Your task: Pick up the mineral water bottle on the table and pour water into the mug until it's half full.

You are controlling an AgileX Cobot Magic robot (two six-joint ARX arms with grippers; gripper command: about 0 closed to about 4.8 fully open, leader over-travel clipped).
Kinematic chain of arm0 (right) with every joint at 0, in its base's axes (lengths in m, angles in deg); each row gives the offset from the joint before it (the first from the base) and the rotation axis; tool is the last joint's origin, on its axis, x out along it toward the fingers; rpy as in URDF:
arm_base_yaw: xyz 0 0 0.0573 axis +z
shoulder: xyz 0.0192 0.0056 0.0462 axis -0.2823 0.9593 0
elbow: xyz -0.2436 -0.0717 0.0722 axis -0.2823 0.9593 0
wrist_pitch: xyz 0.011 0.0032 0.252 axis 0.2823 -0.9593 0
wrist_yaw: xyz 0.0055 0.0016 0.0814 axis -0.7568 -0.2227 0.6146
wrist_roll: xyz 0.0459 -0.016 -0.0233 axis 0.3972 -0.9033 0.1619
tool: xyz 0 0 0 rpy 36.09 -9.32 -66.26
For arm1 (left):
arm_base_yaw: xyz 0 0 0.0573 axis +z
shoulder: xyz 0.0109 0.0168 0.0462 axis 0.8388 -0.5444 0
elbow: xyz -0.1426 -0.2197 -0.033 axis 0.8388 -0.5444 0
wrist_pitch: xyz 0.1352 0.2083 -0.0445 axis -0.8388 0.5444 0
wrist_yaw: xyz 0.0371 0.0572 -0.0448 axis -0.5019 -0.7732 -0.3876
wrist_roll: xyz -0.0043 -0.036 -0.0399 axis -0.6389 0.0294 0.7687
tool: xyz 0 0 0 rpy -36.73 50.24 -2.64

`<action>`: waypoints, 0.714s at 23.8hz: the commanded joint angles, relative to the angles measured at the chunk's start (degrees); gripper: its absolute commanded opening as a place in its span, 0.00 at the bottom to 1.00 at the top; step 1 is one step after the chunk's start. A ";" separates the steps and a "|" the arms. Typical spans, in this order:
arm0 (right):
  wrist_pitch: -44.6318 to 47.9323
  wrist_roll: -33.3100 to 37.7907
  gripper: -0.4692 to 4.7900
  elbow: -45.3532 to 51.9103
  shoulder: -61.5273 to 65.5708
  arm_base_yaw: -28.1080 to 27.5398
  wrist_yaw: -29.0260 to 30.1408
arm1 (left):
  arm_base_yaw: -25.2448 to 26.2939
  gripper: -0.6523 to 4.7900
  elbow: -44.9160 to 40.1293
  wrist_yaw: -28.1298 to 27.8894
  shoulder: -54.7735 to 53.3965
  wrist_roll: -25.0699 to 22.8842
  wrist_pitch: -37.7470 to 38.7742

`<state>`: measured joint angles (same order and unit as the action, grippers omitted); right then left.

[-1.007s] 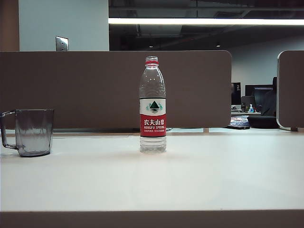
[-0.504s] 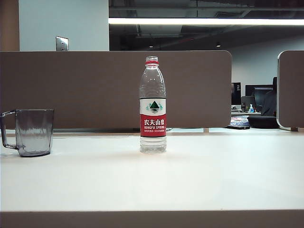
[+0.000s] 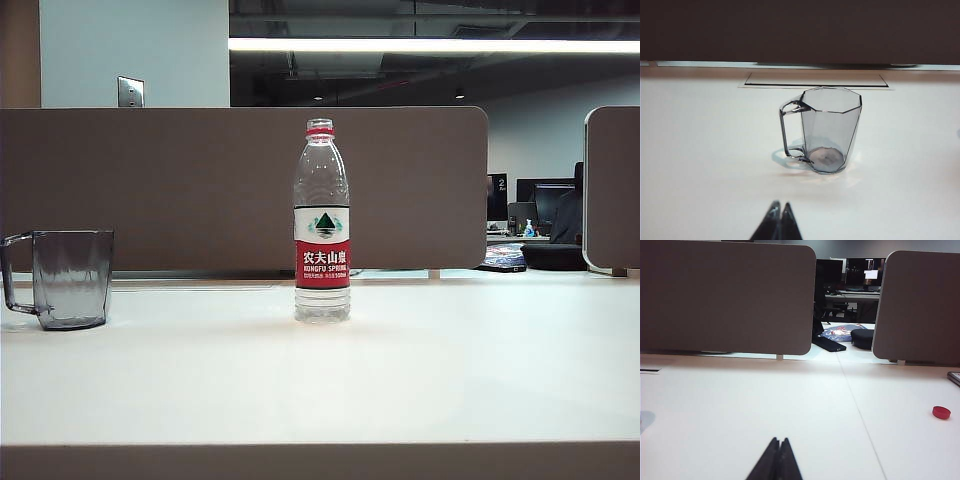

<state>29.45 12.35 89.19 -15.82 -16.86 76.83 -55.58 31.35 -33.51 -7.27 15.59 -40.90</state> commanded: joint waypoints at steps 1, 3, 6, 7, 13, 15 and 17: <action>0.90 0.07 0.08 0.26 -0.09 0.09 0.00 | -0.02 0.11 0.17 0.24 0.00 -0.02 -0.72; 0.92 0.09 0.08 0.26 -0.09 0.11 0.02 | -0.02 0.11 0.17 0.24 0.00 -0.02 -0.72; 0.94 3.80 0.08 0.26 -0.09 0.09 0.26 | -2.56 0.11 0.17 -0.44 0.00 -0.02 -0.70; 1.05 11.82 0.08 0.26 -0.09 0.13 0.83 | -5.84 0.11 0.17 -0.39 0.00 -0.02 -0.72; -0.87 35.04 0.08 0.00 0.13 0.13 6.69 | -18.32 0.11 0.20 0.26 -0.79 -0.02 -0.72; -0.11 35.67 0.08 -0.04 0.13 0.13 11.17 | -21.29 0.11 0.17 0.22 -1.51 -0.02 -0.70; -0.44 35.28 0.08 -0.55 0.24 0.15 14.69 | -23.65 0.11 0.17 0.24 -1.75 -0.02 -0.70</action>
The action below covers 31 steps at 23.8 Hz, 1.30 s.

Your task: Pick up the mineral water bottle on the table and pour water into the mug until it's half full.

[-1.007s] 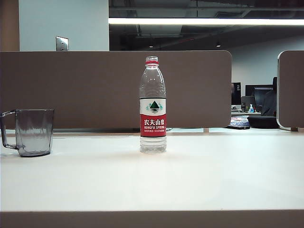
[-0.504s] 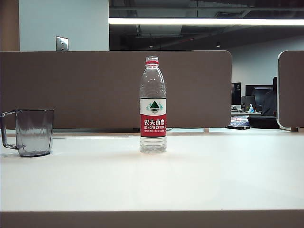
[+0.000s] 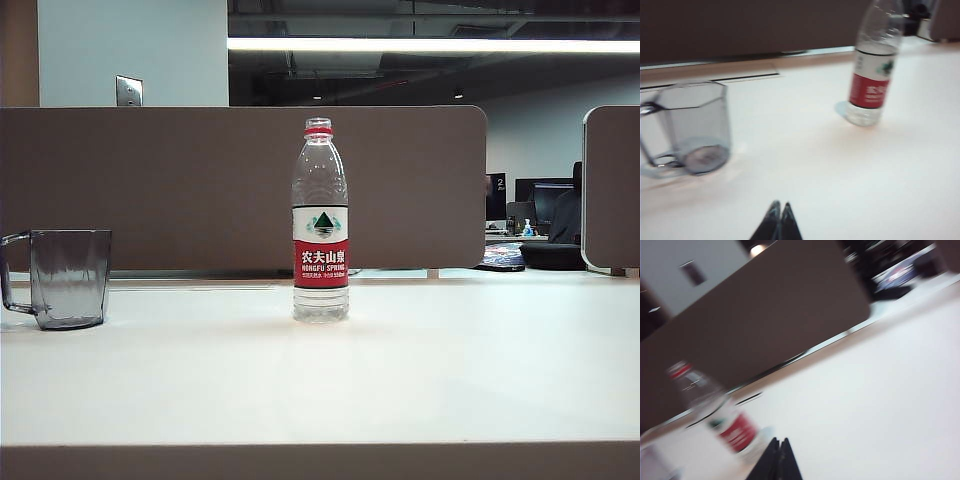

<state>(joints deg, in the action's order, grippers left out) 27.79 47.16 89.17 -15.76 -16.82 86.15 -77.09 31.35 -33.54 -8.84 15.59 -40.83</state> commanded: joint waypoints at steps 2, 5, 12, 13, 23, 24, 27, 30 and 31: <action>-0.50 -0.52 0.08 -2.29 1.88 0.11 7.28 | -4.57 0.11 0.17 0.26 -0.17 -0.02 -0.79; 0.61 -4.57 0.08 -5.81 7.37 0.13 8.11 | -5.29 0.11 0.17 0.26 -0.17 -0.02 -0.79; 16.87 -14.86 0.66 -17.31 33.20 0.11 10.78 | -5.29 0.11 0.17 0.26 -0.17 -0.02 -0.79; 18.08 -16.04 0.93 -19.28 37.75 0.13 13.00 | -5.29 0.11 0.17 0.24 -0.17 -0.02 -0.79; 38.25 -32.46 1.00 -38.86 90.51 11.45 21.73 | -5.25 0.11 0.17 0.26 -0.11 -0.02 -0.77; 41.44 -32.46 1.00 -39.87 93.83 11.91 21.73 | -5.25 0.11 0.17 0.24 -0.11 -0.02 -0.85; 51.41 -32.44 1.00 -42.51 102.62 13.35 22.34 | -5.25 0.11 0.17 0.24 -0.11 -0.02 -0.81; 52.65 -32.50 1.00 -46.34 108.00 14.58 25.49 | -5.25 0.11 0.17 0.26 -0.11 -0.02 -0.77; 52.65 -32.76 1.00 -47.15 108.87 14.93 25.59 | -5.25 0.11 0.17 0.26 -0.11 -0.02 -0.79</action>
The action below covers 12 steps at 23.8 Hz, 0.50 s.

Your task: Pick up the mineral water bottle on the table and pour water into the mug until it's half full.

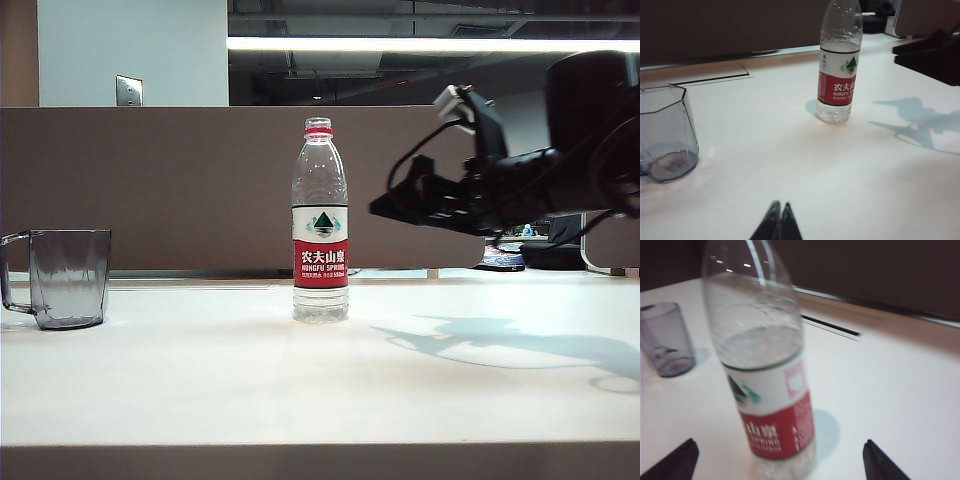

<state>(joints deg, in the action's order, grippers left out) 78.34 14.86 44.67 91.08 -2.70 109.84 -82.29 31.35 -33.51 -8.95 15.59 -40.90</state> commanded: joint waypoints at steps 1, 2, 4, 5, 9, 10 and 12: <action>2.10 -1.42 1.00 -3.32 2.86 1.14 1.92 | -0.04 0.11 0.17 0.24 0.00 -0.02 -0.72; 2.08 -2.58 1.00 -4.02 3.61 1.62 1.90 | -0.04 0.11 0.17 0.22 0.00 -0.02 -0.72; 1.97 -3.13 1.00 -5.70 5.22 2.10 1.86 | -0.04 0.11 0.17 0.24 0.00 -0.02 -0.74; 1.66 -3.13 1.00 -6.60 6.08 2.49 1.46 | -0.04 0.11 0.17 0.24 0.00 -0.02 -0.72; 1.31 -3.13 1.00 -10.69 9.77 3.15 1.27 | -0.04 0.11 0.17 0.24 0.00 -0.02 -0.72; 1.29 -2.99 1.00 -12.22 11.21 3.17 1.53 | -0.04 0.11 0.17 0.24 0.00 -0.02 -0.72; 1.29 -2.67 1.00 -13.84 12.85 3.65 1.75 | -0.04 0.11 0.17 0.24 0.00 -0.02 -0.74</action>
<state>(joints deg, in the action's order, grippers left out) 78.67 11.95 31.82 103.62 0.45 111.32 -82.29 31.35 -33.54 -8.95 15.59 -40.88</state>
